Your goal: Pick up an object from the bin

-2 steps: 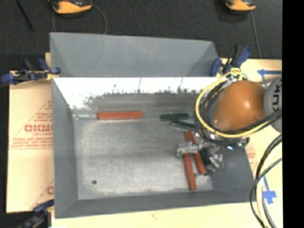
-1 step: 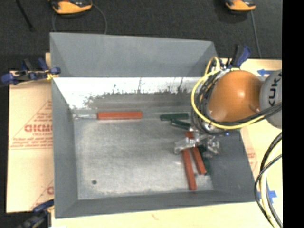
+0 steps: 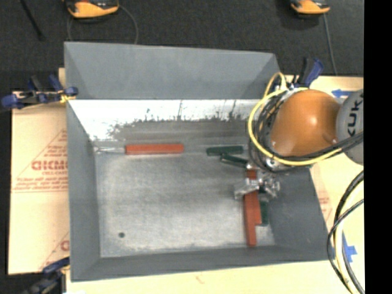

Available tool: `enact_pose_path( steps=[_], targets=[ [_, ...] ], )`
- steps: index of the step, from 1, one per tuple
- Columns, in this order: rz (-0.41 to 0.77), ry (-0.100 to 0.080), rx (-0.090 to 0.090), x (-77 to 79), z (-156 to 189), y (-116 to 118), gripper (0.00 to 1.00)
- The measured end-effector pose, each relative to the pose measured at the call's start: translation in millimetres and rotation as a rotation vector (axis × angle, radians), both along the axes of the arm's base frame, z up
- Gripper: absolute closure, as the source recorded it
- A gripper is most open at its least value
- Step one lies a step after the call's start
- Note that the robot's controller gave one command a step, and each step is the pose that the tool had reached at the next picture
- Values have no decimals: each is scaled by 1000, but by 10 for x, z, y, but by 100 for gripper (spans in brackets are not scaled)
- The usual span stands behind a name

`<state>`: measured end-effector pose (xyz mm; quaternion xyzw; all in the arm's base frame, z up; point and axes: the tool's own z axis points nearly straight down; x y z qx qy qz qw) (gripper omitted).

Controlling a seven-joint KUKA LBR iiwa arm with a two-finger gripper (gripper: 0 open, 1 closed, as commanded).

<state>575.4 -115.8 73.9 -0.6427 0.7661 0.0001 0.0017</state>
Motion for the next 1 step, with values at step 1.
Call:
enact_pose_path(
  steps=[1],
  targets=[
    [-29,-9,-4,47,2383,-177,100]
  ],
)
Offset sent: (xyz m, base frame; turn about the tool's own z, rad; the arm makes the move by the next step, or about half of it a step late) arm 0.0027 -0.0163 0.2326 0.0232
